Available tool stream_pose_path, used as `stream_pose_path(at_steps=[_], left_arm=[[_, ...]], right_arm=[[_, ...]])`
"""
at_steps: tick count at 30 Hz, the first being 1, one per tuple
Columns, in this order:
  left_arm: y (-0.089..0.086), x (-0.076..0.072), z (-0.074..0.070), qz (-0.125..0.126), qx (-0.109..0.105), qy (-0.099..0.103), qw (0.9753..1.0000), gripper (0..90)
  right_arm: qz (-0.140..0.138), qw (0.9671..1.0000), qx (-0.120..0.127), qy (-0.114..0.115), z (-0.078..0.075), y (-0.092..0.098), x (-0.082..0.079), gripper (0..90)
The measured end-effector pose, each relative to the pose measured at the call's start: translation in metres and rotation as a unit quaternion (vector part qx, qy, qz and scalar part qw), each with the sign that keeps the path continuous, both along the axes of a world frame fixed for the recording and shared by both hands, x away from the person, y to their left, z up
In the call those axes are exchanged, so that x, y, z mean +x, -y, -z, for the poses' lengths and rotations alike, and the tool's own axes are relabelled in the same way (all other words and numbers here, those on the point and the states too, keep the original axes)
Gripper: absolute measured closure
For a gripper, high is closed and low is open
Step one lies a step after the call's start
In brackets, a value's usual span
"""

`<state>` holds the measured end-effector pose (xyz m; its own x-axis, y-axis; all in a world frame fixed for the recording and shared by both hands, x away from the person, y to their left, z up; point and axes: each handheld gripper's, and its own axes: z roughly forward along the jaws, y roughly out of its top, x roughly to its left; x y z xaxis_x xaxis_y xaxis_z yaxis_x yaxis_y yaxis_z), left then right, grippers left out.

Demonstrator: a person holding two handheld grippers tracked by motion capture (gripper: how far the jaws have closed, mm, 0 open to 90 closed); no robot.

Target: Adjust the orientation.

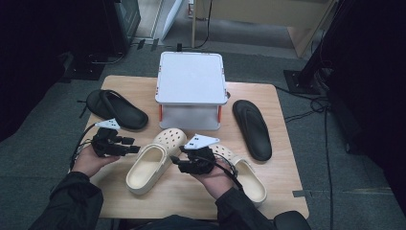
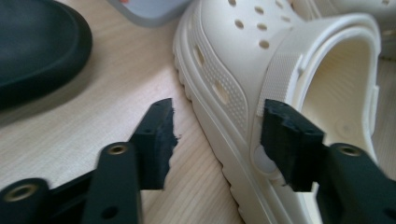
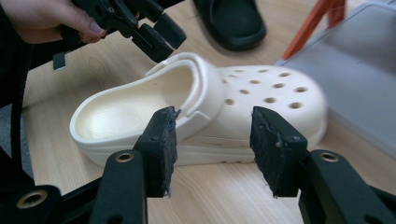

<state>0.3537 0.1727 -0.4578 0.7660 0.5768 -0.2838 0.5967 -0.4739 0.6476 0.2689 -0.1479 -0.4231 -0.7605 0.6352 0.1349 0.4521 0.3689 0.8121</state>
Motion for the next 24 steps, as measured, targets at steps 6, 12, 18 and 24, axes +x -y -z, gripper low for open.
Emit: stream_pose_path(at_steps=[6, 12, 18, 24], left_arm=[[0.003, 0.002, 0.006, 0.012, 0.018, -0.017, 0.9996, 47.0], [0.003, 0.003, 0.008, 0.014, 0.021, -0.029, 0.9993, 52.4], [0.006, 0.003, 0.008, 0.008, 0.025, -0.029, 0.9992, 57.1], [0.003, 0.003, 0.012, -0.012, -0.013, -0.058, 0.9981, 62.7]], right_arm=[[0.004, 0.9999, -0.004, -0.014, 0.021, -0.015, 0.001, 60.7], [0.022, 0.9995, 0.008, -0.022, 0.038, -0.018, -0.001, 67.9], [0.025, 0.9994, 0.006, -0.025, 0.045, -0.022, 0.003, 69.4], [0.027, 0.9993, 0.003, -0.026, 0.046, -0.021, 0.008, 69.2]])
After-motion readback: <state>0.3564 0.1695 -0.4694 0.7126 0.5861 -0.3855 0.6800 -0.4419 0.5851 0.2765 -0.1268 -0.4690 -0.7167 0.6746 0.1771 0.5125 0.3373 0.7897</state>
